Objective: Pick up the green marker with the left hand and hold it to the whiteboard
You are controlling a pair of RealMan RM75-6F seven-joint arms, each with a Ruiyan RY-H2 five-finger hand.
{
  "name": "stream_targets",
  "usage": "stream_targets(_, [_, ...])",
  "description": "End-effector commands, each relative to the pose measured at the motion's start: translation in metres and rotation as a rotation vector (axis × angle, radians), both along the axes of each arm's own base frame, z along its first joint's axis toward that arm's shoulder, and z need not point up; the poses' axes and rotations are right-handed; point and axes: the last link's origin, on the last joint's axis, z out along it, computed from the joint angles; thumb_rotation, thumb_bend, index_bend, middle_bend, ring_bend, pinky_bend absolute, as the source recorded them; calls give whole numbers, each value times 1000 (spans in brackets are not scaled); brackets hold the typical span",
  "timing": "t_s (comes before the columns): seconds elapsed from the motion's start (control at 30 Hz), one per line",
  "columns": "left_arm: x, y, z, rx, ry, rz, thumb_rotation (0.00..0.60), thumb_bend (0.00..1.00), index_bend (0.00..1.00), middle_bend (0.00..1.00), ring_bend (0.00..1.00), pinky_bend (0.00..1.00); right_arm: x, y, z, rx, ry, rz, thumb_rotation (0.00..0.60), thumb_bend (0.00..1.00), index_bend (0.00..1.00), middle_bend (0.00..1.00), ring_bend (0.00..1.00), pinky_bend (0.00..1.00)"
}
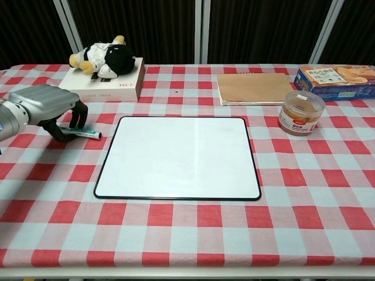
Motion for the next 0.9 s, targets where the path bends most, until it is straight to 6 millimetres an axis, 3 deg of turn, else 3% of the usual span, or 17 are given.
stream_targets(0.03, [1,-1,-1,-4,1,-3,600,327,487,497,850,965,0,0,0,2,0,-1,600,275,58,143,0,0])
stream_targets(0.27, [1,-1,-1,2,0,-5,600,328,520,515,854,965,-1,0,-1,6,1,-6,600,274,58,144,0,0])
stream_targets(0.4, [5,0,2,24,-68,-12,600,355,589,572,873,980,-1,1,-1,9,2,-10,600,275,58,144,0,0])
stream_targets(0.67, [36,-3,11,0,-568,83,600,393,632,617,875,984,1,3,1,3,8,-7,600,273,58,147,0,0])
stream_targets(0.9, [69,-6,-1,-48,-992,130,600,402,630,618,852,960,2,7,6,-7,13,-10,600,271,58,148,0,0])
